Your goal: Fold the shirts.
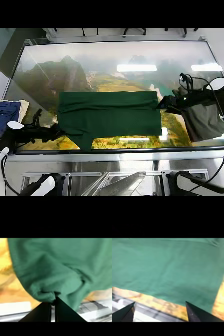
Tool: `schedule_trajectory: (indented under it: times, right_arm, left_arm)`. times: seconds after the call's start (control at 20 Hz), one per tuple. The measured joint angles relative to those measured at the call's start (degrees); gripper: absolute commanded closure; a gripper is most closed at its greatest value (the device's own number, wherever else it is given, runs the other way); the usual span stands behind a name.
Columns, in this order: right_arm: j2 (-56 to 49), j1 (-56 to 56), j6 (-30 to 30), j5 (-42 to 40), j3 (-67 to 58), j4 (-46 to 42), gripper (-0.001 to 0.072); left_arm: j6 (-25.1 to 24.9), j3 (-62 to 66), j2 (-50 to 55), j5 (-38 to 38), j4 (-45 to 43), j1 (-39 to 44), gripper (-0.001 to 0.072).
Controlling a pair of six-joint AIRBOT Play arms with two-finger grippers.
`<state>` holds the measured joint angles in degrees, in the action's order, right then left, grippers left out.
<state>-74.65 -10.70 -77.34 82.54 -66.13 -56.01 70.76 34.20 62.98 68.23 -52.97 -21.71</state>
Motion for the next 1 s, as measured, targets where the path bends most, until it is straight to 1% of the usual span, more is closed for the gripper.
schedule_trajectory:
  times: [0.2, 0.35, 0.5, 0.65, 0.8, 0.85, 0.9, 0.95, 1.0]
  right_arm:
    - [0.00, -1.16, 0.07, -0.61, 6.56, -4.17, 0.0015]
    - [0.00, -3.48, 1.07, -1.95, 11.89, -4.44, 0.0015]
    - [-0.59, -6.10, 2.14, -4.50, 15.52, -3.89, 0.0015]
    - [-3.04, -7.93, 4.33, -6.69, 17.22, -1.66, 0.0015]
    - [-6.73, -8.63, 6.60, -8.02, 17.90, 1.68, 0.0015]
    - [-7.85, -8.76, 7.13, -7.98, 18.05, 2.78, 0.0026]
    - [-8.76, -8.85, 7.72, -7.98, 18.21, 3.82, 0.0218]
    - [-9.62, -8.81, 8.41, -7.98, 18.47, 4.57, 0.0568]
    - [-10.14, -8.72, 9.07, -8.24, 18.67, 4.59, 0.0690]
  left_arm:
    - [2.62, -0.68, -8.94, 4.66, 0.00, -1.42, 0.0693]
    - [4.33, -3.56, -15.43, 6.56, -0.02, -2.86, 0.0692]
    - [5.38, -5.33, -19.54, 7.61, -0.04, -4.55, 0.0693]
    - [6.25, -5.95, -20.11, 8.37, -0.02, -5.51, 0.0692]
    - [6.62, -6.16, -17.53, 10.47, 0.04, -5.84, 0.0692]
    - [6.60, -6.21, -16.31, 11.21, 0.04, -5.90, 0.0692]
    - [6.43, -6.23, -15.28, 11.76, 0.07, -5.92, 0.0692]
    - [6.14, -6.23, -14.38, 12.26, 0.04, -5.97, 0.0692]
    - [5.90, -6.12, -13.81, 12.46, 0.04, -5.99, 0.0692]
